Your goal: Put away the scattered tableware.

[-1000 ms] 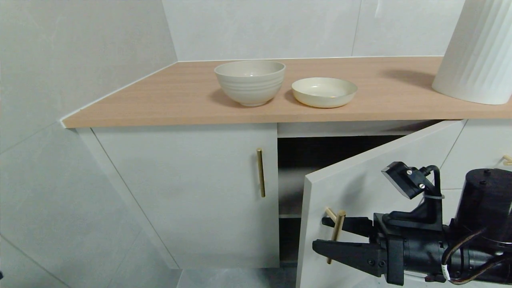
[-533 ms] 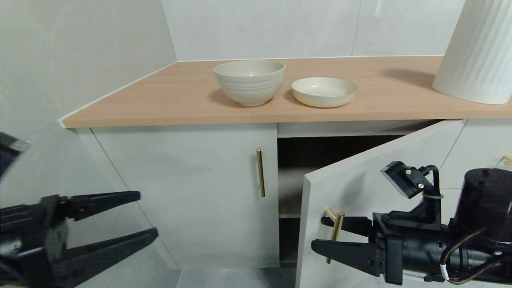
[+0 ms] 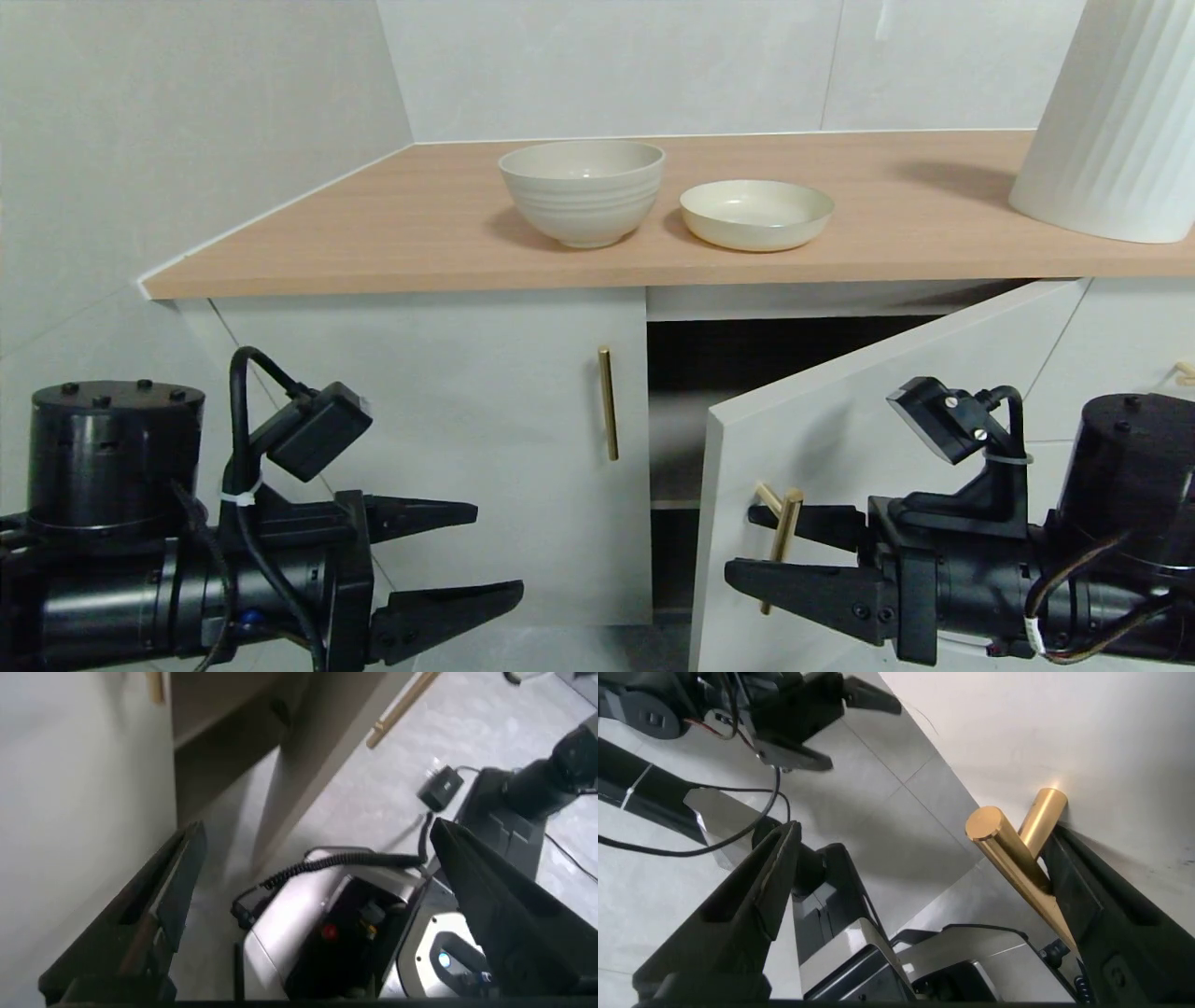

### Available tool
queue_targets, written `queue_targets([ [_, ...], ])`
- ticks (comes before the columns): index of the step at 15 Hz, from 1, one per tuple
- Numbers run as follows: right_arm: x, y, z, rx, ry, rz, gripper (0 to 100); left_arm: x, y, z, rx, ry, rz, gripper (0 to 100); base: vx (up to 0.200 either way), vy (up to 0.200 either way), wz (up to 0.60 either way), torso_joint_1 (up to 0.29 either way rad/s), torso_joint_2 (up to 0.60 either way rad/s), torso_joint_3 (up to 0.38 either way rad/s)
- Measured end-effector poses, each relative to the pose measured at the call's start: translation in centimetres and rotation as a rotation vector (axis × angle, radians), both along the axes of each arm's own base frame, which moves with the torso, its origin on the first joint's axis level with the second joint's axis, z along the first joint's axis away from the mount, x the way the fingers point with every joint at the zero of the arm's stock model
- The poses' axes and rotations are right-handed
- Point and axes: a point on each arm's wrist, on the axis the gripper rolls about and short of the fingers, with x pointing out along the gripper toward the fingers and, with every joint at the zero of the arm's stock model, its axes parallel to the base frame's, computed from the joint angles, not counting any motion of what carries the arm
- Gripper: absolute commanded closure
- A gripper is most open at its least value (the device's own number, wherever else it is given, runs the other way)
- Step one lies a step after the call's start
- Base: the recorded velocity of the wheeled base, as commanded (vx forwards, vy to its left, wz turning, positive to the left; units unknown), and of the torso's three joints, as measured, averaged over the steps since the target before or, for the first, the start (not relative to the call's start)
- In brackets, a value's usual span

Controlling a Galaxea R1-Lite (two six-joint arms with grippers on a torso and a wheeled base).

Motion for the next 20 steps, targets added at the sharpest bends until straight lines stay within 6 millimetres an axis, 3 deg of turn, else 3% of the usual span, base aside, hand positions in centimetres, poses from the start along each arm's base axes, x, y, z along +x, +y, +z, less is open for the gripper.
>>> queue_targets([
  [1, 0.0, 0.0, 0.0, 0.0, 0.001, 0.0, 0, 0.0, -0.1, -0.1, 0.004, 0.005, 0.0, 100, 0.0, 0.0, 0.0, 0.0, 0.0, 0.0],
  [7, 0.1, 0.0, -0.1, -0.003, 0.004, 0.0, 0, 0.1, -0.8, -0.6, 0.01, 0.035, -0.013, 100, 0.0, 0.0, 0.0, 0.0, 0.0, 0.0],
  [11, 0.1, 0.1, -0.2, -0.005, 0.005, 0.001, 0, 0.8, -2.1, 0.2, -0.057, 0.069, -0.017, 100, 0.0, 0.0, 0.0, 0.0, 0.0, 0.0],
  [14, 0.2, 0.2, -0.1, -0.003, 0.003, 0.001, 0, 2.5, -3.7, 1.5, -0.16, 0.069, -0.011, 100, 0.0, 0.0, 0.0, 0.0, 0.0, 0.0],
  [17, 0.1, 0.2, 0.1, 0.001, -0.001, 0.001, 0, 5.6, -6.0, 2.1, -0.225, 0.032, -0.026, 100, 0.0, 0.0, 0.0, 0.0, 0.0, 0.0],
  [20, 0.1, 0.1, 0.3, 0.005, -0.006, -0.001, 0, 7.1, -8.3, 1.3, -0.244, 0.011, -0.054, 100, 0.0, 0.0, 0.0, 0.0, 0.0, 0.0],
])
